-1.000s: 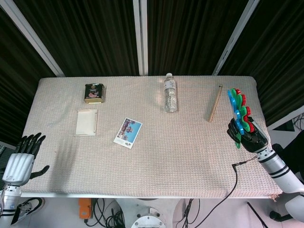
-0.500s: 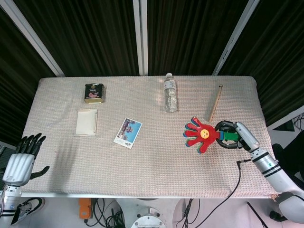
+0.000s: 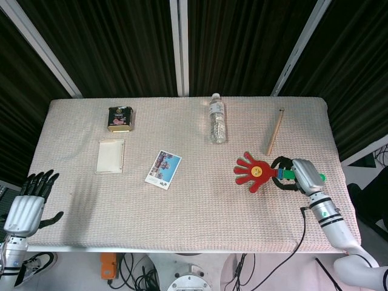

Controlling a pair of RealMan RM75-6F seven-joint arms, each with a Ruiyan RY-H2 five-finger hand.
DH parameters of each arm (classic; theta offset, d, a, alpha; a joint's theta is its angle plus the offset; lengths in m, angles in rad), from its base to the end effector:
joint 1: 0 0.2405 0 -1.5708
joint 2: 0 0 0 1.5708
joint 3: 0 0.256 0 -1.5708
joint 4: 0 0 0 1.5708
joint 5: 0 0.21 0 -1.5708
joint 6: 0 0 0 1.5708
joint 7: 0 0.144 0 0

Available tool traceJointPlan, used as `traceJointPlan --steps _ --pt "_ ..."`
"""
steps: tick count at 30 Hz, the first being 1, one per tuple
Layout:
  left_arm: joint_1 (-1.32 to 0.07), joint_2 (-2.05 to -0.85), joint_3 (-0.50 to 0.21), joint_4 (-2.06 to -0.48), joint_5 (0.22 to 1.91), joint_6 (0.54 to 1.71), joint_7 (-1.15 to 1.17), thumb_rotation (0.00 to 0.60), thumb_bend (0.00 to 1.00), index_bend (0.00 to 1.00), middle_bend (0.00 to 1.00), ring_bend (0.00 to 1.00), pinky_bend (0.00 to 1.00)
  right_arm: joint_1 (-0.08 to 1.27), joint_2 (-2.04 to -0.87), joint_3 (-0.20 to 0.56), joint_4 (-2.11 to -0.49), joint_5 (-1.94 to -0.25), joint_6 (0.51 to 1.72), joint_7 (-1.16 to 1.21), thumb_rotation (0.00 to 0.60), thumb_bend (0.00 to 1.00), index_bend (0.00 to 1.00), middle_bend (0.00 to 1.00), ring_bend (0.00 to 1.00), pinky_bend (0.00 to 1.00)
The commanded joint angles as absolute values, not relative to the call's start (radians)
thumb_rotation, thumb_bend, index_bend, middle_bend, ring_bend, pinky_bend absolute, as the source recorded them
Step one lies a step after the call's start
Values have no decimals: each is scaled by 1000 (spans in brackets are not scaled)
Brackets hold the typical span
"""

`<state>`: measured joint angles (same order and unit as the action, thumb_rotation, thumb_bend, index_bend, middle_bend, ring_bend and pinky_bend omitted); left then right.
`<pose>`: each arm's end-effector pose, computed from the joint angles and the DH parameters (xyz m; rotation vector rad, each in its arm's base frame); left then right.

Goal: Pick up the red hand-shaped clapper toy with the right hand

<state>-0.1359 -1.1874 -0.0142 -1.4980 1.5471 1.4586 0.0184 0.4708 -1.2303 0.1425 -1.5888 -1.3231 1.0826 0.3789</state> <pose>-0.3164 0.1909 0.1367 -1.5031 -0.8455 -0.8787 -0.2405 -0.3037 0.0918 1.4693 -1.3955 1.2221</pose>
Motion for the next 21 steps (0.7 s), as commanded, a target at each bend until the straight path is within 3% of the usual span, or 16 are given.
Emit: traceJointPlan --steps 1,9,16,19,21 --pt "-136 -1188 -13 -1497 1547 1458 18 600 162 6 0 0 5 469 -1354 164 -1529 -1337 1101 510 600 525 923 797 690 932" --pt "-131 -1189 -10 -1488 1546 1461 9 600 162 6 0 0 5 529 -1561 179 -1383 -1366 1104 442 600 477 885 779 686 933" --pt "-125 -1187 -9 -1476 1540 1463 -7 600 162 6 0 0 5 591 -1663 209 -1310 -1345 1054 377 600 474 877 773 676 932" --pt "-124 -1188 -9 -1472 1540 1465 -12 600 162 6 0 0 5 615 -1685 206 -1289 -1326 1005 348 600 372 779 689 561 858" --pt "-123 -1188 -9 -1469 1541 1466 -15 600 162 6 0 0 5 638 -1669 186 -1294 -1319 932 324 600 220 522 475 306 601"
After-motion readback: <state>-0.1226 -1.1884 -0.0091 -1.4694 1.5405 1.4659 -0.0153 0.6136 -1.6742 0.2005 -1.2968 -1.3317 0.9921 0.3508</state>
